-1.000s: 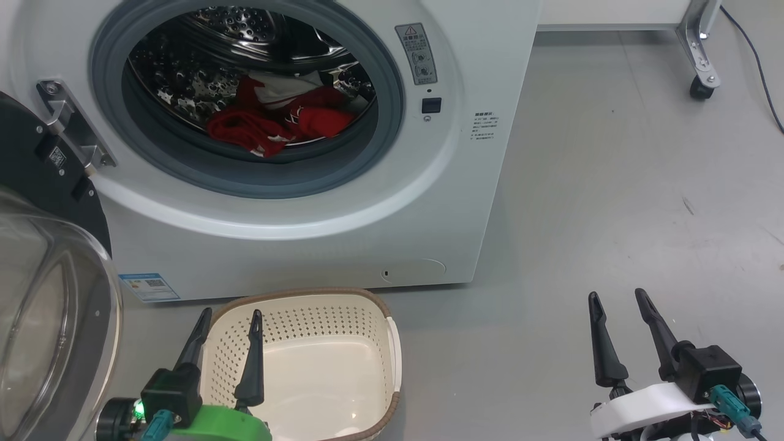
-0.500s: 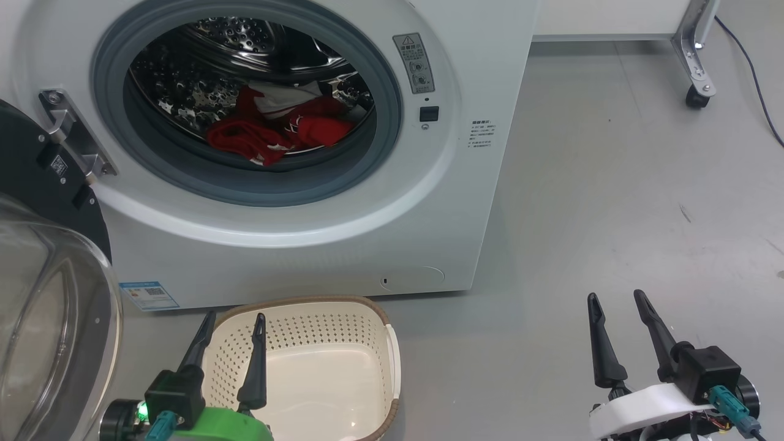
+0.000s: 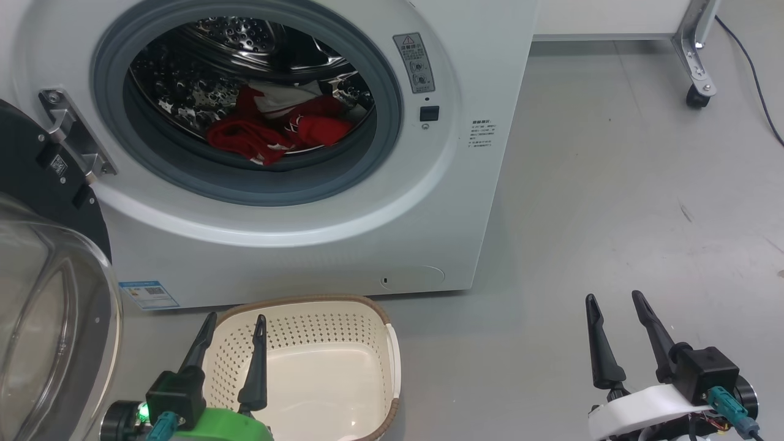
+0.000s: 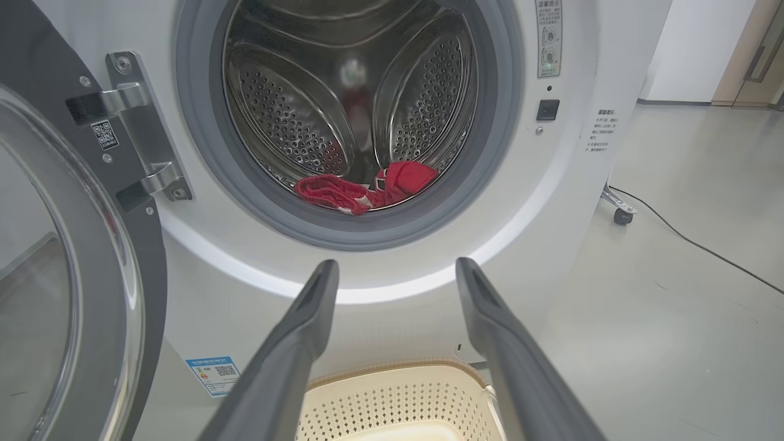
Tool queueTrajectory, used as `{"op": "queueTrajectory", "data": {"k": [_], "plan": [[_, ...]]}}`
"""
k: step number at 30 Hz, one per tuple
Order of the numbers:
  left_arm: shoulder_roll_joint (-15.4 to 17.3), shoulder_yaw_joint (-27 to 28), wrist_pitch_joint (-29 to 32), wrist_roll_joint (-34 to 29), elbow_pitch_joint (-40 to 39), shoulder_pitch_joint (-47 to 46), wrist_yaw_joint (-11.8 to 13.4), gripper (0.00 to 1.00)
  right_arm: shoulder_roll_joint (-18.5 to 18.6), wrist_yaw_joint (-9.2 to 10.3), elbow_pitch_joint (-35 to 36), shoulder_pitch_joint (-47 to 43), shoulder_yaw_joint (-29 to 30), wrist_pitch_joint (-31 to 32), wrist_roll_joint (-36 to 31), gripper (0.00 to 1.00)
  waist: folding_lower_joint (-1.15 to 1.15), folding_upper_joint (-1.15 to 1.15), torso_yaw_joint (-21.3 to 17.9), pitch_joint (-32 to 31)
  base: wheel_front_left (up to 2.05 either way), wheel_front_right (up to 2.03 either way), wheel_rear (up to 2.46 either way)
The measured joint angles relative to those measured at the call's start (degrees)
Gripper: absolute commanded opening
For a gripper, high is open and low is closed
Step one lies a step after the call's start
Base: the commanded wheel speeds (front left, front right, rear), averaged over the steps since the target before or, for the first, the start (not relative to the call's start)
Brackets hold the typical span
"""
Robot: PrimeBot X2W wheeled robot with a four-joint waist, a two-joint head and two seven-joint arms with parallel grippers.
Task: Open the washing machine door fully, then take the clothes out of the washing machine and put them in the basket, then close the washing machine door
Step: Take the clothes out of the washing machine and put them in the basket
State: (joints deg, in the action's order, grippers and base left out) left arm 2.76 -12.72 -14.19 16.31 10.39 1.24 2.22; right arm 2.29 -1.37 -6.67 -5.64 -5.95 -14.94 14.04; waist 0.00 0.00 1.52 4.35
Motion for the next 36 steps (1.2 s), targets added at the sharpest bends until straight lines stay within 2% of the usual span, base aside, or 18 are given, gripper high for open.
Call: {"op": "queueTrajectory", "data": {"k": [5,12,23,31,36], "plan": [[0.0,-0.5,0.4,0.0,-0.2,0.0,-0.1,1.00,0.0,0.00,0.4,-0.2,-0.1,0.0,0.1,1.00,0.00,0.00,0.0,0.6,0.00,0.00,0.00],[0.0,-1.5,2.0,0.9,-0.1,-2.3,-1.5,1.00,0.0,0.00,1.4,-0.1,-0.7,0.0,0.1,1.00,0.00,0.00,-0.2,2.8,0.00,0.00,0.00],[-0.1,-2.5,7.9,4.5,1.6,-14.3,-5.1,1.00,0.0,-0.08,3.0,3.2,-2.1,0.0,0.0,1.00,0.00,0.00,-1.5,9.0,0.00,0.00,0.00],[0.2,-1.1,15.3,8.7,4.6,-25.1,-7.3,1.00,0.1,-0.25,3.9,7.0,-3.3,0.0,0.1,1.00,0.00,0.00,-3.7,14.7,0.00,0.00,0.00],[2.3,-0.1,20.2,10.3,6.7,-31.2,-7.7,1.00,0.1,-0.24,4.3,9.6,-4.5,0.0,1.1,1.00,0.00,0.00,-5.4,18.3,0.00,0.00,0.00]]}}
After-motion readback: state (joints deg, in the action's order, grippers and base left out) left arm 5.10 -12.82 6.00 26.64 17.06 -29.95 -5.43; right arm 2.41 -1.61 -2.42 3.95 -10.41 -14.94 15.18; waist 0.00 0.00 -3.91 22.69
